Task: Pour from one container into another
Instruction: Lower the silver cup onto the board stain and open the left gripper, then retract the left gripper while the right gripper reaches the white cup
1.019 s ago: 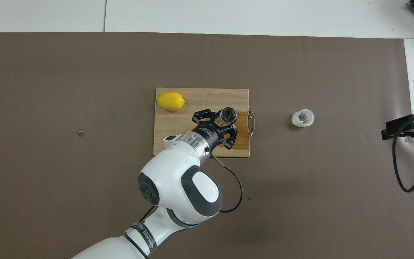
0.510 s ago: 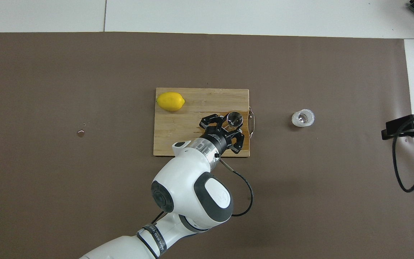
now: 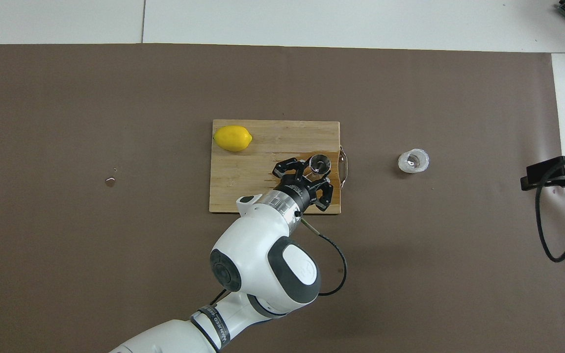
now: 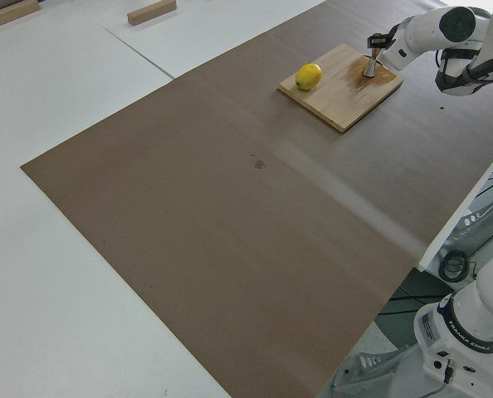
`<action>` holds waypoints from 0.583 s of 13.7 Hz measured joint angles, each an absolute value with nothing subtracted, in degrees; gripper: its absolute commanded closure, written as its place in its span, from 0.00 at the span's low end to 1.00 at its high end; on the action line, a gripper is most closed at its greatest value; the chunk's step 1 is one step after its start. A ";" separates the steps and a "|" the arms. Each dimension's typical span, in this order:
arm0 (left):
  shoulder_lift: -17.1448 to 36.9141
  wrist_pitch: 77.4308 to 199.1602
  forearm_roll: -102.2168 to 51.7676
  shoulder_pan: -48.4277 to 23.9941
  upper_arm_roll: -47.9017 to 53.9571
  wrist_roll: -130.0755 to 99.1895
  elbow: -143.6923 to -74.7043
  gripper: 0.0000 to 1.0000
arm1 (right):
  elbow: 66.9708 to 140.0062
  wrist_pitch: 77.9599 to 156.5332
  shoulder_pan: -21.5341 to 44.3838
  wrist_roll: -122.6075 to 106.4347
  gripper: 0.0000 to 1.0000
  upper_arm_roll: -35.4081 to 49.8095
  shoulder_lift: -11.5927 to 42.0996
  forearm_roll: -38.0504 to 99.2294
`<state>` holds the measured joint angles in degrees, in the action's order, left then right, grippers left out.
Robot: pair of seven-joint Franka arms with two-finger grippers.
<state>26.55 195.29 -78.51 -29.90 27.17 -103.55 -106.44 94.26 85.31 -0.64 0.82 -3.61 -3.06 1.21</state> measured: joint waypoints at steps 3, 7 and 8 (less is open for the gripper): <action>26.55 195.34 -78.51 -29.90 27.19 -103.55 -106.43 0.03 | 94.26 85.31 -0.64 0.82 0.00 -3.61 -3.06 1.21; 26.55 195.69 -78.50 -29.90 27.19 -103.55 -106.13 0.00 | 94.26 85.31 -0.64 0.82 0.00 -3.61 -3.06 1.21; 26.53 195.79 -78.42 -29.88 27.19 -103.54 -105.92 0.00 | 94.26 85.31 -0.64 0.82 0.00 -3.61 -3.06 1.21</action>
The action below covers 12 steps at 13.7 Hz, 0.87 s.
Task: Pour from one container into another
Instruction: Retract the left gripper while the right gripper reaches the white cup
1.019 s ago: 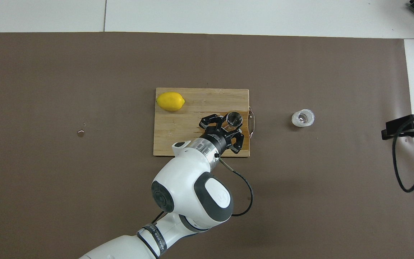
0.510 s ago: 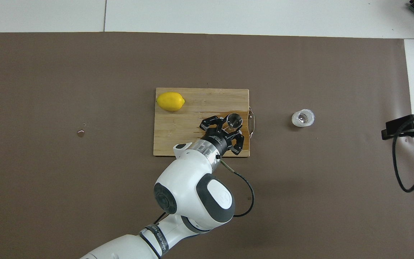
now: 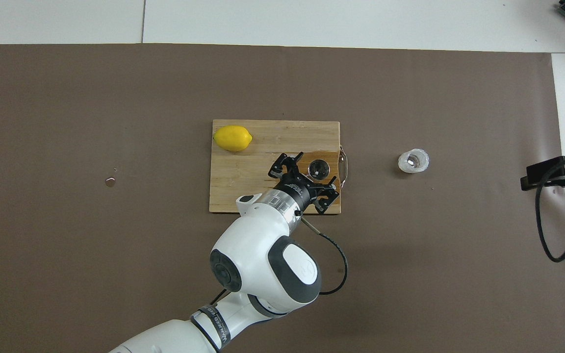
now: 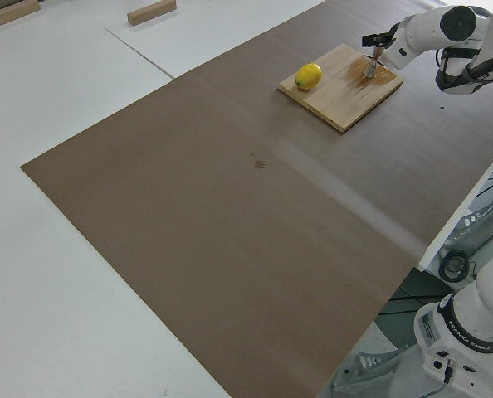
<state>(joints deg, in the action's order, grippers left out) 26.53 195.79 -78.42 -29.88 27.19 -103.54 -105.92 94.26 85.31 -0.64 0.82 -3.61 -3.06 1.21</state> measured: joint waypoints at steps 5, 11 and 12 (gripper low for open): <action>24.07 192.16 -78.24 -28.98 27.06 -101.67 -104.87 0.00 | 94.26 85.31 -0.64 0.82 0.00 -3.61 -3.07 1.21; 16.25 174.01 -74.57 -20.43 26.07 -96.34 -108.24 0.00 | 94.26 85.31 -0.64 0.82 0.00 -3.61 -3.06 1.21; 15.40 169.97 -71.46 -18.35 25.90 -96.30 -108.86 0.00 | 94.26 85.31 -0.64 0.82 0.00 -3.61 -3.06 1.21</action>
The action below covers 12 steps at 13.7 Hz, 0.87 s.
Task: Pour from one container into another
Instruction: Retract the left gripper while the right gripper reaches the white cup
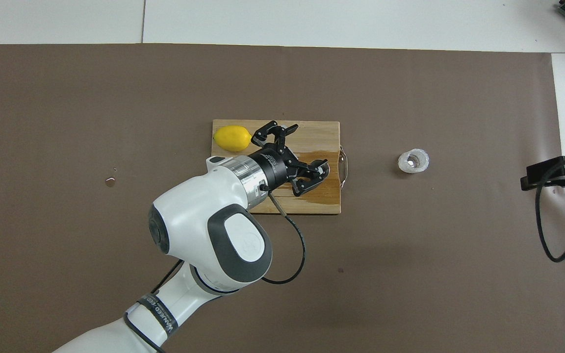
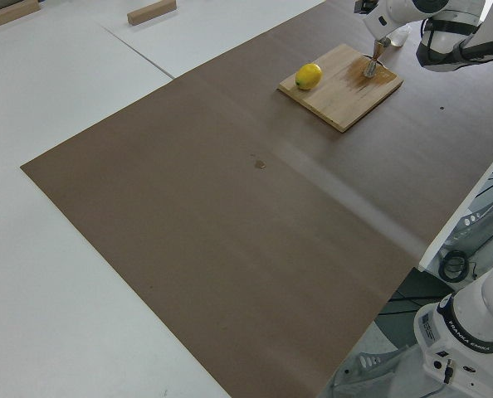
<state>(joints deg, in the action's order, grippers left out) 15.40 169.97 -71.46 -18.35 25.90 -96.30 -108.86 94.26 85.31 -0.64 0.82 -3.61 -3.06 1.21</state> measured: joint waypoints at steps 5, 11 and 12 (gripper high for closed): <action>13.63 151.79 -49.98 -8.05 25.41 -96.16 -109.31 0.00 | 94.26 85.31 -0.64 0.82 0.00 -3.61 -3.06 1.21; 10.16 137.22 -23.23 -0.51 25.36 -94.33 -107.09 0.00 | 94.21 84.58 -1.14 -5.43 0.00 -3.90 -3.46 1.21; 10.13 135.96 -19.40 -0.15 25.34 -92.96 -106.53 0.00 | 94.21 84.57 -1.12 -10.23 0.00 -3.87 -3.54 1.21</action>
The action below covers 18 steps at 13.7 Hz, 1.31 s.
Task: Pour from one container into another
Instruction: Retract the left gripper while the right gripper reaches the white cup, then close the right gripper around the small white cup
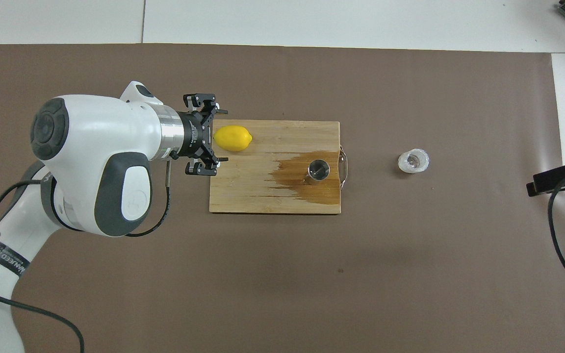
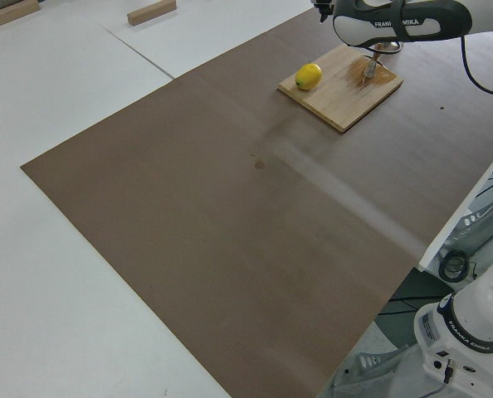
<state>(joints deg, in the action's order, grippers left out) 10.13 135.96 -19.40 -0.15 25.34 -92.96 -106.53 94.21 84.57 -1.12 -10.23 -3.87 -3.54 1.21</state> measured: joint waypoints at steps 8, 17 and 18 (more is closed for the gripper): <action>9.52 124.35 -6.08 5.44 24.94 -58.90 -103.10 0.00 | 100.54 96.09 -3.14 -48.55 0.00 -3.95 -3.92 4.63; 3.32 112.79 -3.39 12.22 21.31 -17.55 -102.84 0.00 | 108.35 115.25 -9.90 -95.28 0.00 -4.20 11.17 33.08; 2.16 111.17 -3.37 12.24 19.34 -14.17 -102.74 0.00 | 108.32 116.83 -9.88 -99.50 0.00 -4.12 13.31 37.30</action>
